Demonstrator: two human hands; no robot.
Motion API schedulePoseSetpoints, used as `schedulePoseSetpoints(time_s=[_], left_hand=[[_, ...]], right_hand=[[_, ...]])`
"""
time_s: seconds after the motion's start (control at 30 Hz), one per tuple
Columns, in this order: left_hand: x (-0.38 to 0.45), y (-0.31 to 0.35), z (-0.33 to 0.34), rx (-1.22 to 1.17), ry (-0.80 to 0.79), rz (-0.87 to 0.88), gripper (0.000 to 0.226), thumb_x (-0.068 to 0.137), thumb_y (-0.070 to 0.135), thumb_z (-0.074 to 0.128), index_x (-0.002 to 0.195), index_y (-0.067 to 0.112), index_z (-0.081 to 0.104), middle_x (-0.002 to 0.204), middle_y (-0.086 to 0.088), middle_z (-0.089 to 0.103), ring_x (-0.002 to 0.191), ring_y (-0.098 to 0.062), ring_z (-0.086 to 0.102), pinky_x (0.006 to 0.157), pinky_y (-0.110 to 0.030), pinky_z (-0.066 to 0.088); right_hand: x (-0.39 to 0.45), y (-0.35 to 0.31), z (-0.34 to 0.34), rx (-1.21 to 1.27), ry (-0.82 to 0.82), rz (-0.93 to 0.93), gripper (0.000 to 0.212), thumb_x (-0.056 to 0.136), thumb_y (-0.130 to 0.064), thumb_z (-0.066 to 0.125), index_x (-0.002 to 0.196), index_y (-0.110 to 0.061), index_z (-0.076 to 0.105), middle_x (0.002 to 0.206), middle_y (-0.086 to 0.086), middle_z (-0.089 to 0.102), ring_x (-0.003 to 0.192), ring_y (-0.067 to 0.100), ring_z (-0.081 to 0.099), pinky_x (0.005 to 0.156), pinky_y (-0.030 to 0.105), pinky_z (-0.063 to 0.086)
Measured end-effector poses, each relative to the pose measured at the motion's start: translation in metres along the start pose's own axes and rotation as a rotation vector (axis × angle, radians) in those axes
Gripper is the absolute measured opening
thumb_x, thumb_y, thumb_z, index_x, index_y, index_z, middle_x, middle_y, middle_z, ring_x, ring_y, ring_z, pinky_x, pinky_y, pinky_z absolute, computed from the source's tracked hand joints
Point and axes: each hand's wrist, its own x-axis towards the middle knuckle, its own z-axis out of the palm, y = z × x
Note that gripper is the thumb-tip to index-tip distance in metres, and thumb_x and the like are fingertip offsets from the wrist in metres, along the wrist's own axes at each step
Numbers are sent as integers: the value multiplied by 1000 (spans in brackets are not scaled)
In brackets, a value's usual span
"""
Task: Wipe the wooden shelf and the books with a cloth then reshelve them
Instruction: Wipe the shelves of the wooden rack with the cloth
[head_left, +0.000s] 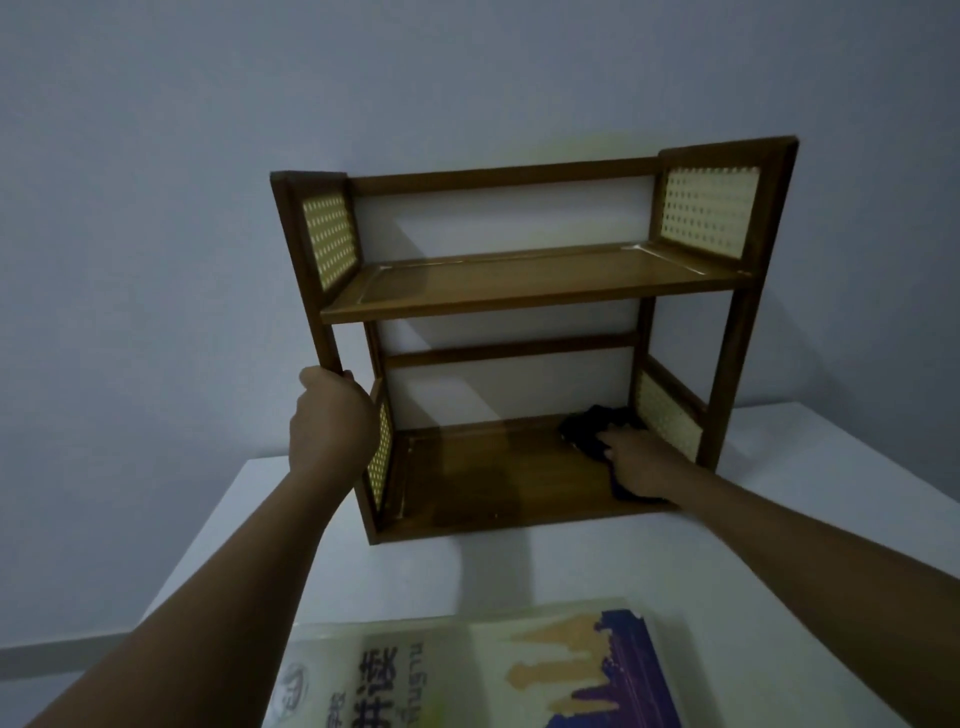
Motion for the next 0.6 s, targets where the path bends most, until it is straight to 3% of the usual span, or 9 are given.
schedulePoseSetpoints(time_s=[0.07, 0.17, 0.23, 0.43, 0.6], left_hand=[[-1, 1, 0, -2, -3, -6, 31, 104, 24, 34, 123, 0, 40, 115, -22, 60, 99, -38, 62, 68, -38, 44], [-3, 2, -1, -7, 0, 3, 30, 103, 22, 34, 123, -1, 40, 116, -23, 60, 100, -38, 62, 68, -38, 43], [-4, 2, -2, -13, 0, 3, 30, 103, 22, 34, 123, -1, 40, 116, -23, 61, 101, -39, 62, 69, -38, 43], [-2, 3, -2, -19, -22, 12, 30, 103, 21, 35, 122, -2, 39, 117, -24, 60, 102, -38, 61, 70, -37, 42], [-1, -1, -1, 2, -4, 21, 28, 103, 23, 35, 119, 0, 40, 116, -23, 61, 100, -38, 62, 70, -37, 44]], right_hand=[[-11, -5, 2, -26, -36, -35, 46, 104, -12, 30, 150, -14, 30, 152, 12, 35, 131, 29, 41, 99, 27, 37], [-29, -29, -4, -92, -109, -151, 50, 105, -12, 29, 153, -13, 17, 161, 12, 14, 144, 28, 24, 113, 28, 25], [-37, -57, -7, -94, -143, -243, 49, 105, -11, 28, 153, -11, 19, 162, 9, 8, 147, 26, 16, 115, 28, 18], [-39, -169, -5, 3, -236, -505, 48, 106, -19, 27, 154, -18, 20, 163, 4, 7, 148, 26, 15, 113, 31, 23], [-30, -195, 6, 28, -286, -541, 49, 106, -23, 28, 154, -22, 17, 163, 3, 6, 149, 29, 11, 114, 35, 25]])
